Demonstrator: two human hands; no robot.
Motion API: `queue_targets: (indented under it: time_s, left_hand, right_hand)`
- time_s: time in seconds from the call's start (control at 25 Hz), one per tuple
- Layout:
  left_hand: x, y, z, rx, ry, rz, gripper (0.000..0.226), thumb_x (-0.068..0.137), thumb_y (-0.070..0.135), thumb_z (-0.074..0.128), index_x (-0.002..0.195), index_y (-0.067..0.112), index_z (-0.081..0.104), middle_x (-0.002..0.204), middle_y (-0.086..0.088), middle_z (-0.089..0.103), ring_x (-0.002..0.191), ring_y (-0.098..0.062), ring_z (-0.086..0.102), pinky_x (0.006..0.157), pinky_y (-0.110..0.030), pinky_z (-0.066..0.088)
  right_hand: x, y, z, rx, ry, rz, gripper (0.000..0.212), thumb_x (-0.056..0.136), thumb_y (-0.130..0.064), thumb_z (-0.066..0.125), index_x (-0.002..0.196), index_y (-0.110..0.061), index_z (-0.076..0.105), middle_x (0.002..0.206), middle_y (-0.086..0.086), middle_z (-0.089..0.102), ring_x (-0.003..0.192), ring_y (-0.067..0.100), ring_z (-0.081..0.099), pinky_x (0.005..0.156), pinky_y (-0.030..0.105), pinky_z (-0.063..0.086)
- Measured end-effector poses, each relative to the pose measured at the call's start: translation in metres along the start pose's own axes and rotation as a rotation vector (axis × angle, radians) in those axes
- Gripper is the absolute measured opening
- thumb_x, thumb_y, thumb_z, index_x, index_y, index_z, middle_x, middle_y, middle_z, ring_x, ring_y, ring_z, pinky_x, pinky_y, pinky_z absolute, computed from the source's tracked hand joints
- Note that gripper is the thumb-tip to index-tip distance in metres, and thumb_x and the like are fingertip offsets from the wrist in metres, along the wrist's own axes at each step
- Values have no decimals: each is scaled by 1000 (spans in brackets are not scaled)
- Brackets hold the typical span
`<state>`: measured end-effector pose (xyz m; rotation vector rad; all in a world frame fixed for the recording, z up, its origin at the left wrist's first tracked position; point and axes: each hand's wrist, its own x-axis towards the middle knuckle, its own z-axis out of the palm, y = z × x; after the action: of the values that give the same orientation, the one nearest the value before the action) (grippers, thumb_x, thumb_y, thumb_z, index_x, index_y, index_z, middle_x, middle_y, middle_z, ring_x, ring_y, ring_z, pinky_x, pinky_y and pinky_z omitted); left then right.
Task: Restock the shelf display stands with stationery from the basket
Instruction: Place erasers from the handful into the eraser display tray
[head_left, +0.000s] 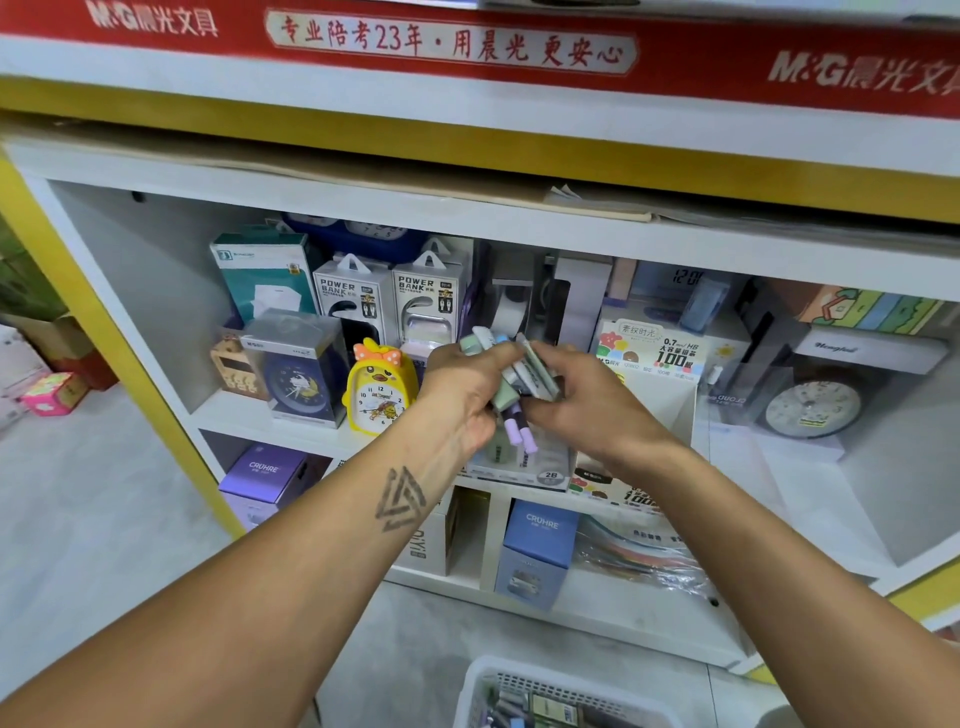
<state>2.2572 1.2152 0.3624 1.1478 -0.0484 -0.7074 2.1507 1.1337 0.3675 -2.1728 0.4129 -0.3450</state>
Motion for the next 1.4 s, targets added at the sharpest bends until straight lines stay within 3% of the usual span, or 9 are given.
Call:
queue_targets:
  time_s: [0.12,0.24,0.32,0.48,0.6,0.8,1.04,1.2,1.4]
  left_hand:
    - [-1,8,-1,-9,-5,-4,10,81,-8,71,86,-3,63,65,-17,71,56,-29,70,46,-39,57]
    - [-2,11,-3,-1,0,-24,11,81,-5,71,86,-2,61,73,-20,69,62,-30,67,59,-42,57]
    - [-3,17,-7,-14,17,-48,12,82,-3,72,85,-1,61,78,-21,67,66,-30,65,67,-41,55]
    - [-4,34,-20,-23,15,-73,10,84,0,71,88,1,62,80,-19,66,60,-26,64,44,-29,53]
    - [-4,43,-33,2,19,-83,8,87,2,68,88,3,60,77,-16,64,44,-21,62,36,-24,47]
    - [-7,53,-53,93,-4,-86,9,93,6,61,85,4,57,94,-23,59,37,-22,52,29,-19,36]
    - [-9,56,-64,82,18,-108,15,92,6,62,77,5,60,77,-17,59,33,-21,52,31,-21,39]
    - [-8,54,-64,151,-4,-143,6,92,9,63,89,7,59,97,-19,61,28,-20,46,32,-20,38]
    - [-5,50,-64,150,-21,-133,3,91,5,63,91,5,60,103,-20,63,47,-23,55,36,-23,41]
  right_hand:
    - [-3,-1,-1,561,13,144,22,92,-1,65,111,-11,73,107,15,75,103,28,71,91,33,58]
    - [1,2,-3,642,133,214,12,95,-1,63,100,-1,73,100,19,76,90,27,73,84,31,61]
    - [3,4,-6,592,192,245,12,95,-1,63,101,3,72,95,17,76,83,24,74,81,31,60]
    - [6,9,-13,382,309,184,12,86,-8,74,78,-17,77,69,-14,72,67,0,65,63,14,52]
    - [5,11,-14,322,288,130,4,84,-8,77,83,-11,73,65,-3,68,58,6,62,58,19,51]
    - [6,13,-10,330,245,65,25,87,5,71,109,-4,64,76,8,69,78,32,74,75,35,62]
    - [17,19,4,64,305,-27,12,92,-1,67,100,-11,67,91,15,69,73,23,74,75,37,62]
    - [19,29,21,-372,189,-148,13,91,-12,69,103,-14,74,90,0,73,78,17,69,79,38,58]
    - [18,32,23,-504,141,-226,12,89,-10,71,100,-14,76,91,3,76,82,17,68,78,34,56]
